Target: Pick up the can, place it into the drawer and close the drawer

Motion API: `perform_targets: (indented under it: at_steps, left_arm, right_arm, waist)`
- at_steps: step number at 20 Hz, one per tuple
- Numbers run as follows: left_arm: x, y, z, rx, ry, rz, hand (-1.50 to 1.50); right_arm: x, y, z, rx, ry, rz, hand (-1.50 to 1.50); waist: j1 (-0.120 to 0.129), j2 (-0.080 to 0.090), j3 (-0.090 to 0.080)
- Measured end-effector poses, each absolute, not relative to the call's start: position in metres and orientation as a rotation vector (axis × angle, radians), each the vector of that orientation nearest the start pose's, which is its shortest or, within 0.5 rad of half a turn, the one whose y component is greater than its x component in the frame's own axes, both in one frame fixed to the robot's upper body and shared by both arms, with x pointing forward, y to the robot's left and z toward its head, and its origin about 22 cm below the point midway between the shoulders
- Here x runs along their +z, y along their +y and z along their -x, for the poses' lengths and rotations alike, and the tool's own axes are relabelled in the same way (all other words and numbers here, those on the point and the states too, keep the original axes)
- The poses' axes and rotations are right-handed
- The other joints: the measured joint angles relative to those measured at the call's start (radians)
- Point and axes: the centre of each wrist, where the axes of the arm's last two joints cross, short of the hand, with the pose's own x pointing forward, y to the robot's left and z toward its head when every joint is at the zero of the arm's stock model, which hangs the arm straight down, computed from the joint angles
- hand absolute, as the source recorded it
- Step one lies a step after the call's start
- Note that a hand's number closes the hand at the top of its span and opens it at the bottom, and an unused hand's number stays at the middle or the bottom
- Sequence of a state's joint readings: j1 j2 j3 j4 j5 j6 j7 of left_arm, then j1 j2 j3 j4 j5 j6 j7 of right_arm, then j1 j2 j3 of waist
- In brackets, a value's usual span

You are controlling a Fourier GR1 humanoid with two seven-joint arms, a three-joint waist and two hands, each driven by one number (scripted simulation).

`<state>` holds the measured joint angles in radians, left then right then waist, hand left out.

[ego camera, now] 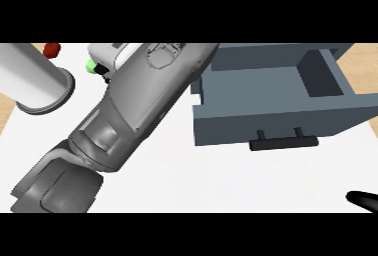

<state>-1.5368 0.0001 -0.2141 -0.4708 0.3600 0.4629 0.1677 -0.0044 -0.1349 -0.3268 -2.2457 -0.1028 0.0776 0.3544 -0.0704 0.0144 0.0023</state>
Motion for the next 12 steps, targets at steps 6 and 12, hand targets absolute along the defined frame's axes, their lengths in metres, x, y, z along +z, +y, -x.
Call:
perform_targets:
  at_steps: [6,12]
  left_arm:
    - [0.2543,-0.0203,-0.4308,-0.191,-1.691,-0.043,-1.5]
    - [0.2512,-0.0193,-0.4343,-0.131,-1.706,-0.105,-1.5]
  right_arm:
    - [0.1709,-0.2928,-0.1847,-0.019,-1.913,0.245,-1.5]
    - [0.1729,-0.2915,-0.1874,-0.004,-1.914,0.239,-1.5]
  waist:
    - [-0.017,0.006,0.0]
    - [-0.031,0.01,0.001]
